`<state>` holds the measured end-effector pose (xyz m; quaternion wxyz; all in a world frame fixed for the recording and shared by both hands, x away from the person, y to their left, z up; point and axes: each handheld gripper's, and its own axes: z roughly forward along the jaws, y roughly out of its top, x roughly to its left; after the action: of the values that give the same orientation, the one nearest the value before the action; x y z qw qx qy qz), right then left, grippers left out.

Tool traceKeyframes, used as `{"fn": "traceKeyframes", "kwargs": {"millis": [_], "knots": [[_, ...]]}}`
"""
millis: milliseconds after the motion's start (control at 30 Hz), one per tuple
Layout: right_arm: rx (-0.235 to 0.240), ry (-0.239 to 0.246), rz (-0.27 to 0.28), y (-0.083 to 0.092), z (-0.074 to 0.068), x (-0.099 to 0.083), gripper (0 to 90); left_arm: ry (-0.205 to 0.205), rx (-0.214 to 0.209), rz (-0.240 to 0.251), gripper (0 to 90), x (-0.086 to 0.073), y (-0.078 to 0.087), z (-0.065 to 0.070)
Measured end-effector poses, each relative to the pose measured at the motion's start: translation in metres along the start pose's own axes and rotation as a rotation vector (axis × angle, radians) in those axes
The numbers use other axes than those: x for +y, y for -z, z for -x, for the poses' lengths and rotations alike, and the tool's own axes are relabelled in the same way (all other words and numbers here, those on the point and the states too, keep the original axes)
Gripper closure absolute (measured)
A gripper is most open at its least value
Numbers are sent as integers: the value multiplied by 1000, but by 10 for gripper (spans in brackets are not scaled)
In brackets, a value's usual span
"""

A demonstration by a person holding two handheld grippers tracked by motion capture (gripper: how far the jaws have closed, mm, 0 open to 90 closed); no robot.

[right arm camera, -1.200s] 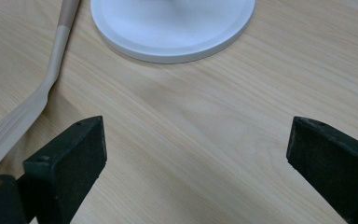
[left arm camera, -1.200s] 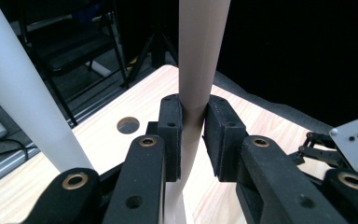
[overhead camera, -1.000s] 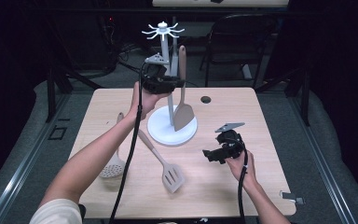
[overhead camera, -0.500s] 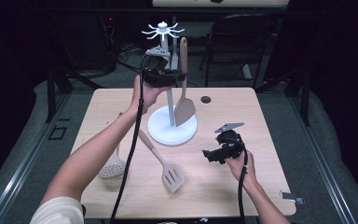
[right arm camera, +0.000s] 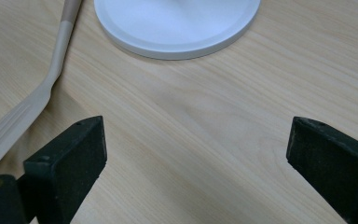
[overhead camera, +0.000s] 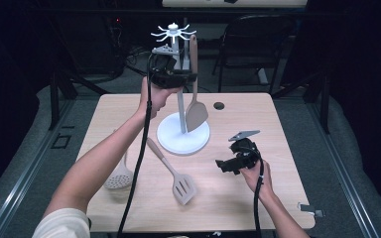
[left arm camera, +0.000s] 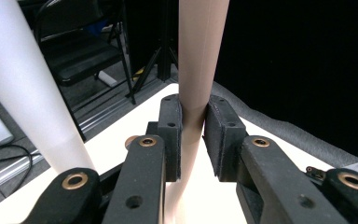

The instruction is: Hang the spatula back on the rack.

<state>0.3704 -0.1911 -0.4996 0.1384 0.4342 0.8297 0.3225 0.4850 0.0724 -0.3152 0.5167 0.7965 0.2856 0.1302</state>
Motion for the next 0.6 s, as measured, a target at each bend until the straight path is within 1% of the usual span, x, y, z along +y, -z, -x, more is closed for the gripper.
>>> {"fn": "traceKeyframes", "kwargs": {"millis": [133,267,500,567,600], "knots": [[1,5,-5,-1,0,0,48,14,-2,12,768,-1,1,-1],[2,6,-5,0,-1,0,48,19,2,20,769,-3,1,-2],[0,5,-4,0,0,0,49,22,6,15,768,-5,2,-4],[-3,17,-19,0,0,0,49,30,11,15,768,-6,2,-6],[-1,10,-12,0,0,0,49,32,13,12,768,-7,2,-8]]}}
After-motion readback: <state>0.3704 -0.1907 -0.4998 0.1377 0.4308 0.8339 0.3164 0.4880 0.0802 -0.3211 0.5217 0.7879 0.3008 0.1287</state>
